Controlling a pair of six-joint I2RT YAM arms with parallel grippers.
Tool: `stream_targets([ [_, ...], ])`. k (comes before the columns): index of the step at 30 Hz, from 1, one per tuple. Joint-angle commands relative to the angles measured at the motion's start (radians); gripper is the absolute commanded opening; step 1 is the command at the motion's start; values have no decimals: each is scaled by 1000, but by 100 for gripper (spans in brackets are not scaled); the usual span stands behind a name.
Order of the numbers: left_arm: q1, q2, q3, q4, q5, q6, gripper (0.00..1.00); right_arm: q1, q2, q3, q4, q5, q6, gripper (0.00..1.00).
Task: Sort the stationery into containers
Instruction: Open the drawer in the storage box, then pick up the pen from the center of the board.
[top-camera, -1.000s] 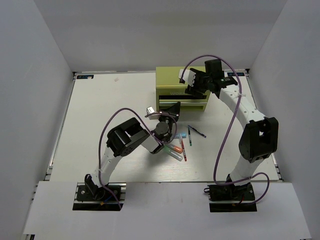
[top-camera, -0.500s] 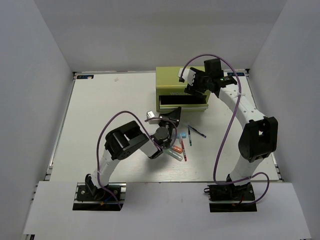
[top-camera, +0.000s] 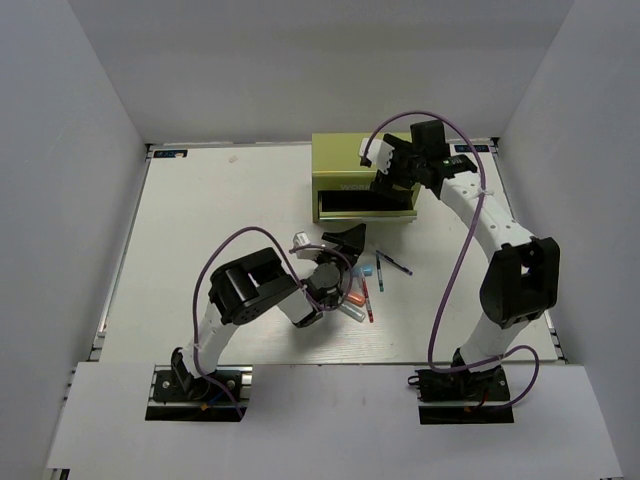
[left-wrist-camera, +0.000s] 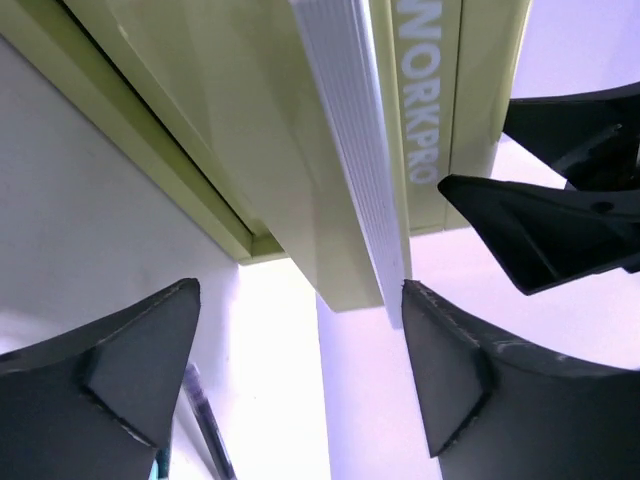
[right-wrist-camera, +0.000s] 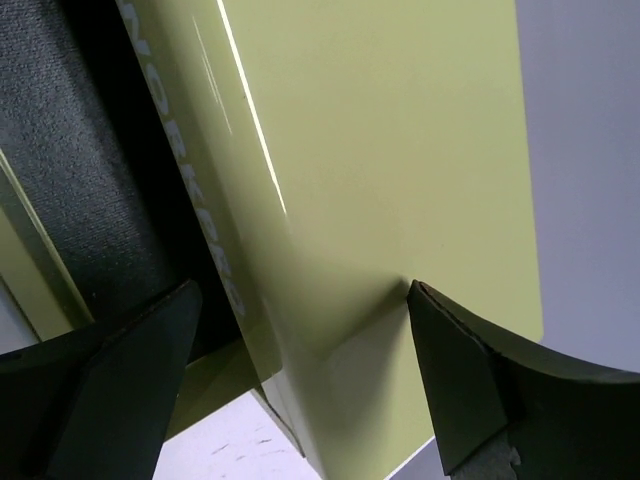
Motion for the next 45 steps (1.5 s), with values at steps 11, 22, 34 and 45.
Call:
stream_targets([
  [11,-8,-254,-174,440,198,141,99,-11,-344,-171,-30,-74,-15,90],
  [22,4,-1199,-321,-918,522,549,99,-12,-785,-659,-168,-336,107,27],
  [34,14,-1388,-179,-1623,355,562,99,-6,-563,-824,169,-274,379,66],
  [45,14,-1558,-294,-1696,386,411,99,-12,-431,-886,378,-13,405,59],
])
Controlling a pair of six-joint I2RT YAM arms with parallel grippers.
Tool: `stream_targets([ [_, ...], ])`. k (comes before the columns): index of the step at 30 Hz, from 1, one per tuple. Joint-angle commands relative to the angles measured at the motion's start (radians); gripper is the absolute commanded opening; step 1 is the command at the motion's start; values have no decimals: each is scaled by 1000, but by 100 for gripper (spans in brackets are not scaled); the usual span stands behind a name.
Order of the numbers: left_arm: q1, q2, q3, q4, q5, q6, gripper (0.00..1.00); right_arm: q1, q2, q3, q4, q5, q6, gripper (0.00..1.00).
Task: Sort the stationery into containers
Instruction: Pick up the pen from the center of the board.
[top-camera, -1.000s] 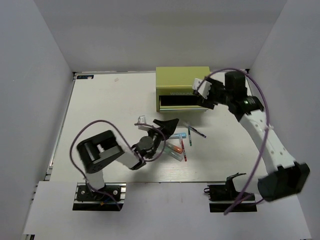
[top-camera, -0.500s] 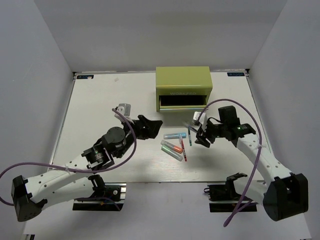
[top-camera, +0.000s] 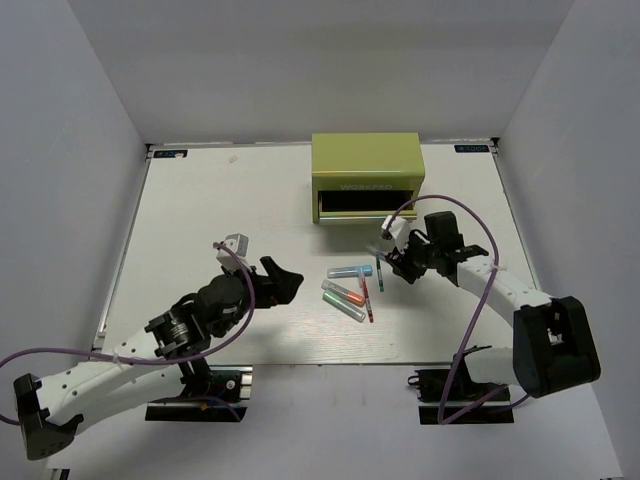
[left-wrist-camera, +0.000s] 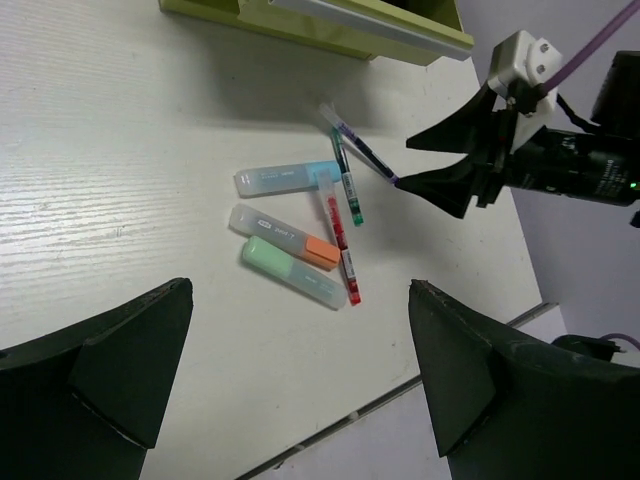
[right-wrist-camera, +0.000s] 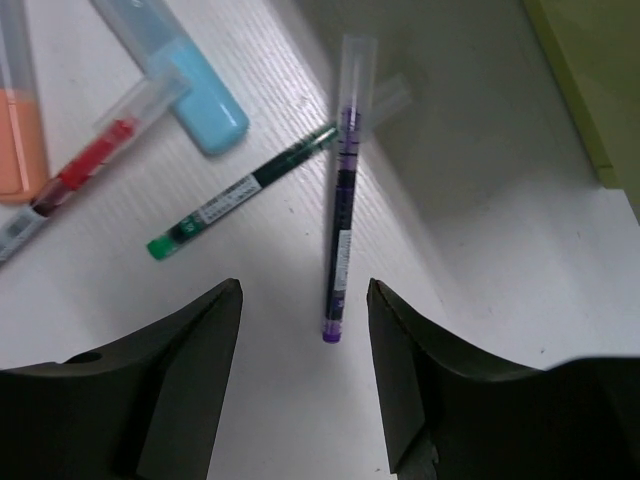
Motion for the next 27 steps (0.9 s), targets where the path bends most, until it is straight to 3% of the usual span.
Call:
stream_targets([
  [1,4,-34,-10,-33,11,-49,99,0,21,-5,133,80,30,59],
  [4,4,-25,-10,-42,11,-49,99,-1,74,4,152,93,30,59],
  [11,4,61,47,-62,32,-29,99,-7,157,27,108,-31,-18,62],
  [17,4,92,58,-42,51,-20,99,-7,215,22,140,7,-45,61],
  [21,4,101,58,-24,69,0,99,-9,240,44,94,-25,-58,51],
  [27,4,191,100,16,120,51,99,-9,274,115,-44,-49,-66,23],
])
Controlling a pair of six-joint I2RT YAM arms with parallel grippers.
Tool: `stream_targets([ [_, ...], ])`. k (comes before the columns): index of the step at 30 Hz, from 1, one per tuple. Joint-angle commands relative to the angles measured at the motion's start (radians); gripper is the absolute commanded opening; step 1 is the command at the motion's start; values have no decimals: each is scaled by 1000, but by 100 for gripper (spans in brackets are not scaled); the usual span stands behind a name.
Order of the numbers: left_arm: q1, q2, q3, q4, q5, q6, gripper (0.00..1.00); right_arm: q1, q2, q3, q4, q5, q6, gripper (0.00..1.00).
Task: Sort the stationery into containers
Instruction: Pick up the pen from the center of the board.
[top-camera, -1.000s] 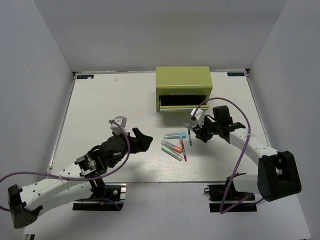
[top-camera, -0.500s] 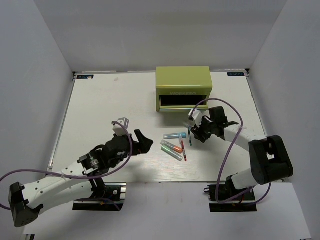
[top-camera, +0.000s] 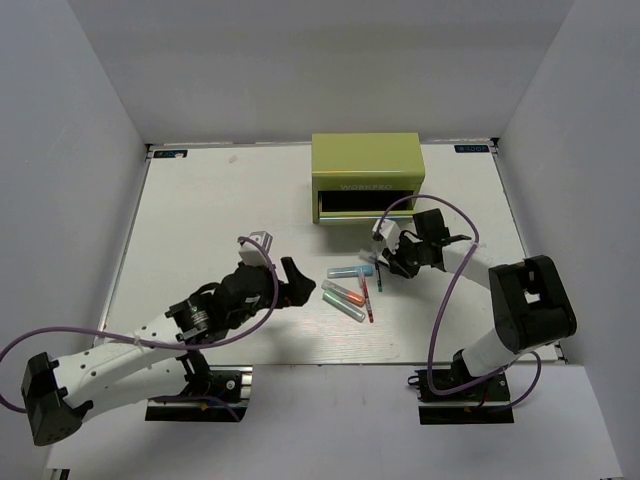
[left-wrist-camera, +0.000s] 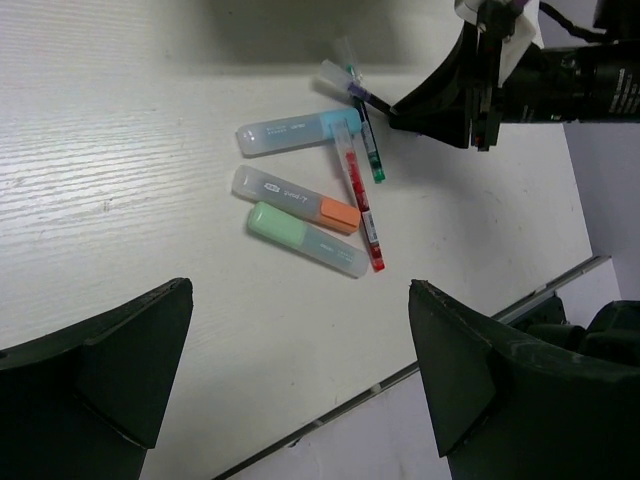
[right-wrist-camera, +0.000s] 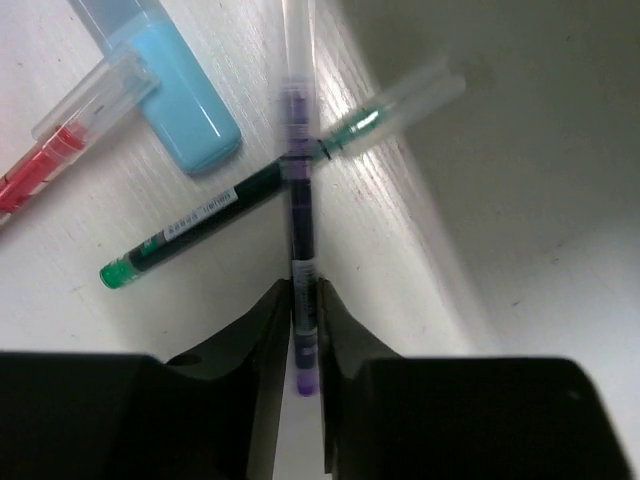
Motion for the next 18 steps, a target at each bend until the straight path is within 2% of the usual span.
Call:
stream_targets([
  [1,4,56,53,36,53,52,99,-7,24,64,-127,-20,12,20],
  [3,4,121,79,56,76,52,99,-11,-12,90,-155,-26,33,14],
  [9,-8,248,111,137,116,61,99,-7,-181,145,-242,-80,60,12],
  [13,-8,385,212,135,142,52,99,-5,-313,246,-390,-95,-54,10],
  [18,-17,570,349,52,168,21,99,-4,-344,378,-445,-60,-222,10],
])
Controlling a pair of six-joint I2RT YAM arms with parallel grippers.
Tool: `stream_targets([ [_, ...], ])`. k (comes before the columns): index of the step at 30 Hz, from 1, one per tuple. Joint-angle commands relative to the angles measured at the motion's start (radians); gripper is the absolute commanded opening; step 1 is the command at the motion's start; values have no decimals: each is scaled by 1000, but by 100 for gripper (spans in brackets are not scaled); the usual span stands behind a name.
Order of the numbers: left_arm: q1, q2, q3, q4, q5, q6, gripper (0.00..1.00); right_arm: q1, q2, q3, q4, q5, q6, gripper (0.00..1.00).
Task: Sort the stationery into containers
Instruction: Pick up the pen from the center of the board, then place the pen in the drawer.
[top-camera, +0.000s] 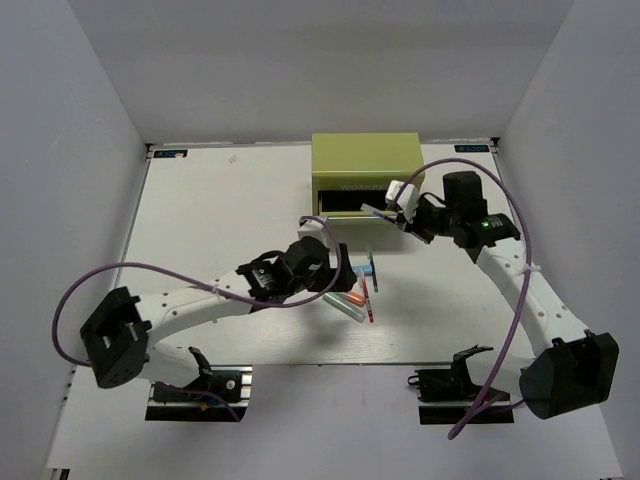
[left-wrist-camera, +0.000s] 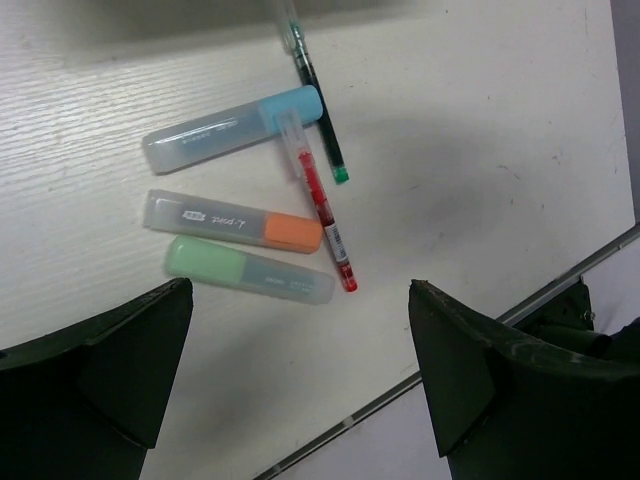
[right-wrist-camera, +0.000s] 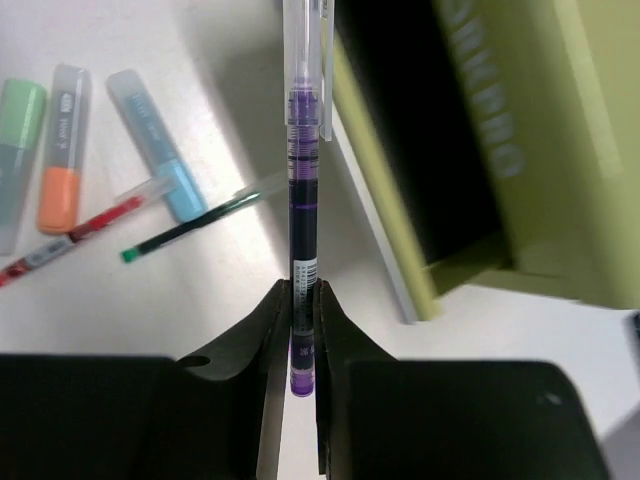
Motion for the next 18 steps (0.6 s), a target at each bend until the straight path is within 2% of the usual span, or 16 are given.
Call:
stream_targets([
  [1,-14,72,92,-43,39,-25,99,4,-4,96,-79,13,-147,10],
  [12,-14,108,90,-34,48,-89,99,7,290,335,-22,136,-434,13],
  [15,-14,98,71,-34,39,-100,99,9,349,367,-19,158,-451,18],
  [18,-14,86,71,-34,39,-111,99,15,384,373,4,173,-441,31],
])
